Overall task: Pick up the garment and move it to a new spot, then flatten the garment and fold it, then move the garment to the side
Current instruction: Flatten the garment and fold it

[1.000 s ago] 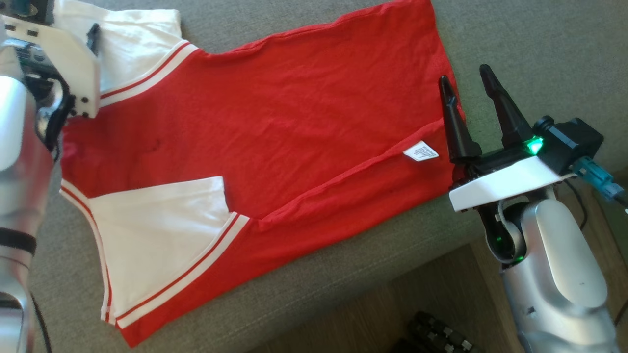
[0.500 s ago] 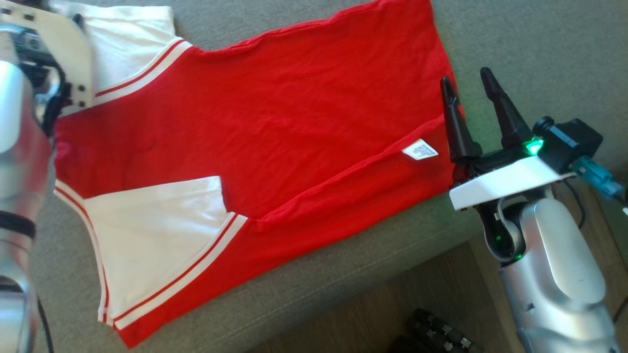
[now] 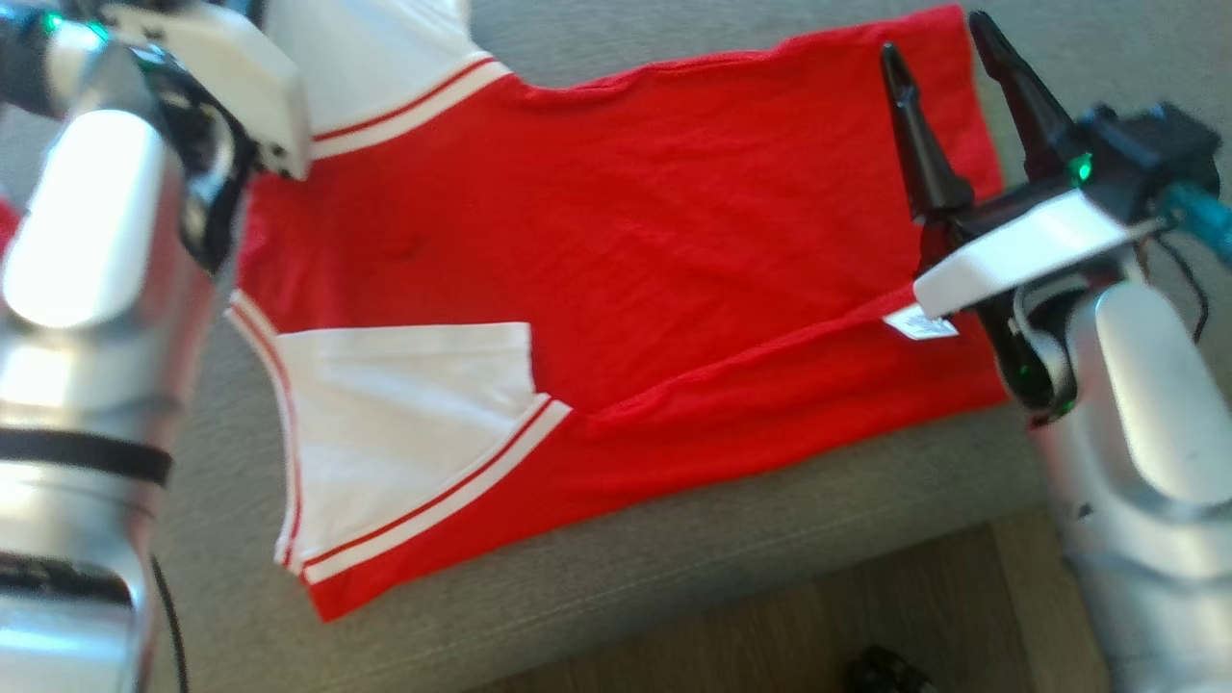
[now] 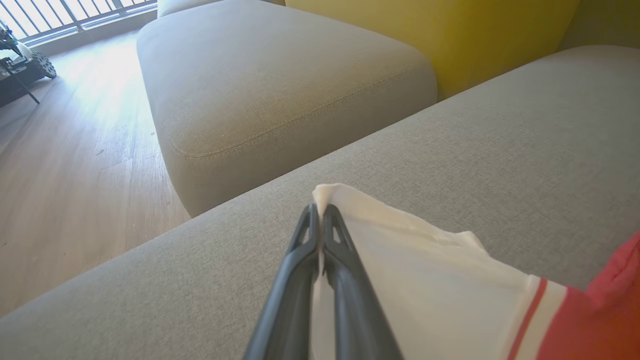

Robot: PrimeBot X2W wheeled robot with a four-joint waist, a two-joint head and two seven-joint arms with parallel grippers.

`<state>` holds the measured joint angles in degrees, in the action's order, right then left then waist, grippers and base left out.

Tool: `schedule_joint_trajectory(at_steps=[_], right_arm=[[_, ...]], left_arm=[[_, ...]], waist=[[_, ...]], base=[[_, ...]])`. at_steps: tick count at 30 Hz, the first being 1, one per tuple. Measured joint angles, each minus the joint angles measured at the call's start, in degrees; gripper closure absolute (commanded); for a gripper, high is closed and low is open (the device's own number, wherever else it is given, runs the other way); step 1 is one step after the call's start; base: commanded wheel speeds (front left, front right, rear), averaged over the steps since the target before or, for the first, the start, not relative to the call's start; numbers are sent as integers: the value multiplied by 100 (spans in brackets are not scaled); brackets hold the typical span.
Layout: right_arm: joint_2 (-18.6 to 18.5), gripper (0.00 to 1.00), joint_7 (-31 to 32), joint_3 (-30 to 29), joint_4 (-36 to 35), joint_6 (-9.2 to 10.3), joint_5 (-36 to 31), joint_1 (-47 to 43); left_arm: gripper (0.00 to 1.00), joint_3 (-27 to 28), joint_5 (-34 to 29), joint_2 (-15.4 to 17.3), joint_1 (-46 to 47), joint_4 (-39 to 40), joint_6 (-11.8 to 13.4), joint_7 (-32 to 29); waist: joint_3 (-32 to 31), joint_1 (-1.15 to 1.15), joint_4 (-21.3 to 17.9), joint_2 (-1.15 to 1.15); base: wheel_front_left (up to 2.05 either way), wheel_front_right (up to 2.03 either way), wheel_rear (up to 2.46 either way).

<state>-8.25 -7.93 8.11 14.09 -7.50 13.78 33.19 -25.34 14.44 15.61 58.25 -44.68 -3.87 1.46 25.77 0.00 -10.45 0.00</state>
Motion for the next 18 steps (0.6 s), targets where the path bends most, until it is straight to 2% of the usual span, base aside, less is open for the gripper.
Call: schedule_joint_trajectory(at_steps=[4,8,18], right_arm=[[-392,0,385,120,427,0,54,321],[-816,0,625,20,1147,0,89,518],[-1109,0,806,-101,2686,-1,-36,1206]], left_arm=[[100,-21,145,-168,-470,471,93,175],[100,-200,98,-293,-801,862,248,279],[100,-335,87,-356,-1288,1616,492,309]], waist=[[-66,0,283,0],[-108,0,565,0],[-52,0,909,0]], base=[[0,0,0],[0,0,0],[0,0,0]])
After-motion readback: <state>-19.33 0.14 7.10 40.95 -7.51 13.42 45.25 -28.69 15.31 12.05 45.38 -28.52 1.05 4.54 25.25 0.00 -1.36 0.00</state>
